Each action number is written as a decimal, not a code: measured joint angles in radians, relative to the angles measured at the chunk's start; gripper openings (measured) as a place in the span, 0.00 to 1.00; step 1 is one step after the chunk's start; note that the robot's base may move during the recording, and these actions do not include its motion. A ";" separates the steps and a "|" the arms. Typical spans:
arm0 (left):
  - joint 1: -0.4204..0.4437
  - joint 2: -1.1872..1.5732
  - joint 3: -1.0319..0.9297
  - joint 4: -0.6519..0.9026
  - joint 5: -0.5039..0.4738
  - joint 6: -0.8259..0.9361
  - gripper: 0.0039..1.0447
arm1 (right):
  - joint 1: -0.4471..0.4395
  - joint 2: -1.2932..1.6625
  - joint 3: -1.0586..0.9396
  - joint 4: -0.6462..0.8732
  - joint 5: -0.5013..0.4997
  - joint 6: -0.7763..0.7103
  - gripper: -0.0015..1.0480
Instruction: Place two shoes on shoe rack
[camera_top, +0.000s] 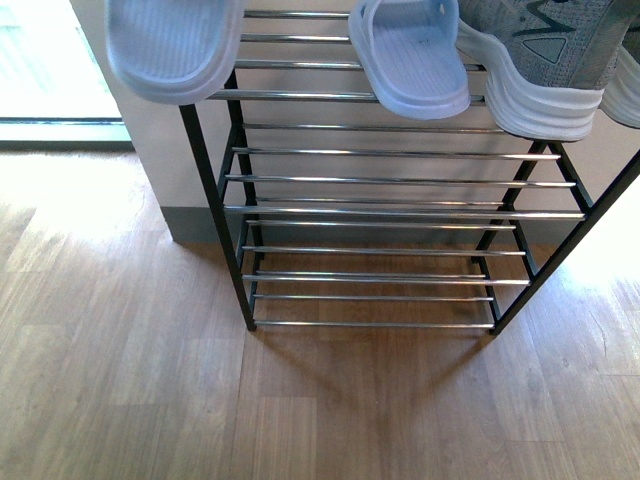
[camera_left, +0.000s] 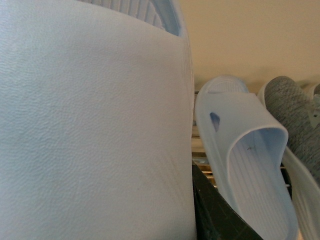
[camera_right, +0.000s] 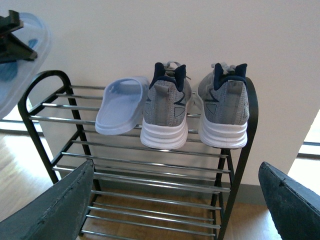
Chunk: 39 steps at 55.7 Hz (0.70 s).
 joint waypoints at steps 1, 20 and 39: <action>0.000 0.008 0.011 -0.003 0.000 -0.003 0.01 | 0.000 0.000 0.000 0.000 0.000 0.000 0.91; -0.006 0.308 0.312 -0.102 0.068 -0.079 0.01 | 0.000 0.000 0.000 0.000 0.000 0.000 0.91; 0.022 0.431 0.465 -0.170 0.156 -0.041 0.01 | 0.000 0.000 0.000 0.000 0.000 0.000 0.91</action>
